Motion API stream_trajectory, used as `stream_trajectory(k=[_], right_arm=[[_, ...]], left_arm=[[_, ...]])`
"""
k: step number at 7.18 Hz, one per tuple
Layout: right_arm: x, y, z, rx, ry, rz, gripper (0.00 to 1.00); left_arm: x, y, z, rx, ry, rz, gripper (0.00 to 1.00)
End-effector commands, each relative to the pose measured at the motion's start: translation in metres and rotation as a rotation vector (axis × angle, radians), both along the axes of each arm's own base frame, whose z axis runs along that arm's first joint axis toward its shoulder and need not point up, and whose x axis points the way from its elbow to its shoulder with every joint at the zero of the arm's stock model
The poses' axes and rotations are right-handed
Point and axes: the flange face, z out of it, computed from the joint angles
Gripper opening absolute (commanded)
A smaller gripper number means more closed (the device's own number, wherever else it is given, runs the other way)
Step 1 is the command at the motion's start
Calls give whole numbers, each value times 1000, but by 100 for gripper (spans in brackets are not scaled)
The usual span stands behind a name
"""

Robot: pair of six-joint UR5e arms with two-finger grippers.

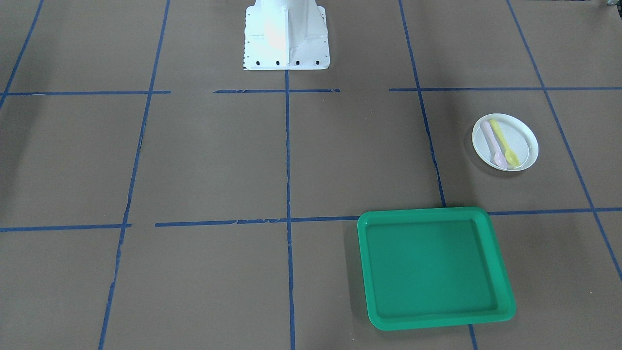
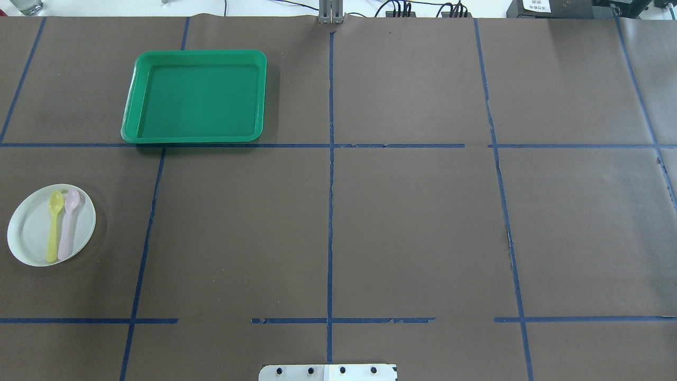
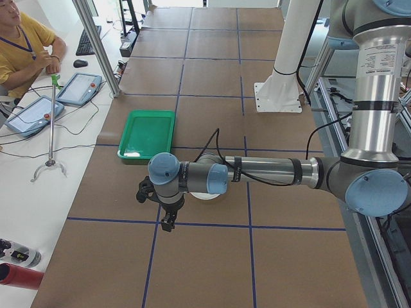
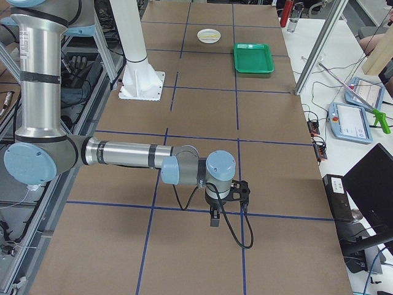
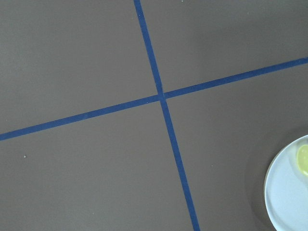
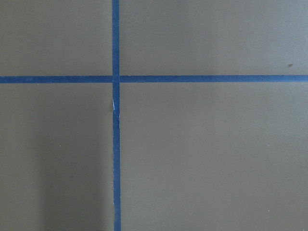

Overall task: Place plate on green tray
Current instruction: 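Move the left gripper toward the white plate with spoons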

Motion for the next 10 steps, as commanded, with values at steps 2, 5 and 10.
stream_trajectory(k=[2,5,10], right_arm=[[0,0,0,0,0,0,100],[0,0,0,0,0,0,100],[0,0,0,0,0,0,100]], left_arm=[[30,9,11,-69,167,-75,100],[150,22,8,4,59,-111,100],[201,50,27,-68,42,-77,100]])
